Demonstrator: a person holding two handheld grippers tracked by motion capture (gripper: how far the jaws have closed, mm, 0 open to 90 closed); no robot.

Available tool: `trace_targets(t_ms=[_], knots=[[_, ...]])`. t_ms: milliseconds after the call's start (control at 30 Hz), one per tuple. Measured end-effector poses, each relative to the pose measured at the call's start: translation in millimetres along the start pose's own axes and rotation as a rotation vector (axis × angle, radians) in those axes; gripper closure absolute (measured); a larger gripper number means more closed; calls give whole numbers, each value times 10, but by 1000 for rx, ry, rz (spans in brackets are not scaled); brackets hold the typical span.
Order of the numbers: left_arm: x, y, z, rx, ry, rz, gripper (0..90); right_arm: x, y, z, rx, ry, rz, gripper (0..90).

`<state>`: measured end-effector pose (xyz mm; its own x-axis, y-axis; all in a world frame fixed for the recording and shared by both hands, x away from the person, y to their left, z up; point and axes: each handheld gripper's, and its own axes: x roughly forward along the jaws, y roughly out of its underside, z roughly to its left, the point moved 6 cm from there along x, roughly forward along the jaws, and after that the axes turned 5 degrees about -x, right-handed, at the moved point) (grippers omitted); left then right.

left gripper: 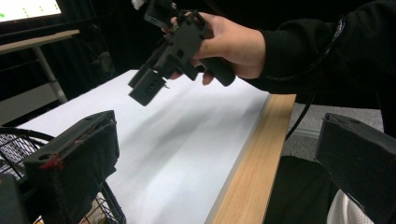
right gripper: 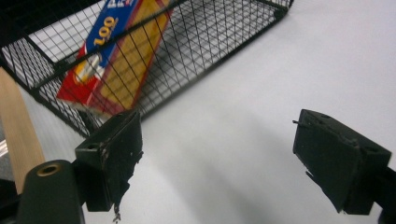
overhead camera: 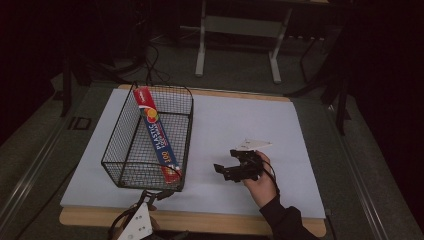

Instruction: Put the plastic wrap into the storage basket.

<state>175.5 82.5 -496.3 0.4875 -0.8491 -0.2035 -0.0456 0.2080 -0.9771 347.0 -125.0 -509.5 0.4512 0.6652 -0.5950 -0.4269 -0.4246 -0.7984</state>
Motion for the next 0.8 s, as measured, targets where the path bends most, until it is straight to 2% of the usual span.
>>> trace_targets(t_ms=[267, 500, 667, 800], knots=[[7, 4, -6, 0, 1, 2, 1, -139, 174, -43, 15, 9, 6, 155], [10, 5, -5, 0, 0, 4, 1, -191, 332, -75, 1, 27, 35, 155], [7, 1, -6, 3, 0, 2, 1, -224, 411, -97, 13, 34, 41, 155], [7, 3, -6, 3, 2, 4, 1, -242, 464, -80, -11, 34, 51, 155]])
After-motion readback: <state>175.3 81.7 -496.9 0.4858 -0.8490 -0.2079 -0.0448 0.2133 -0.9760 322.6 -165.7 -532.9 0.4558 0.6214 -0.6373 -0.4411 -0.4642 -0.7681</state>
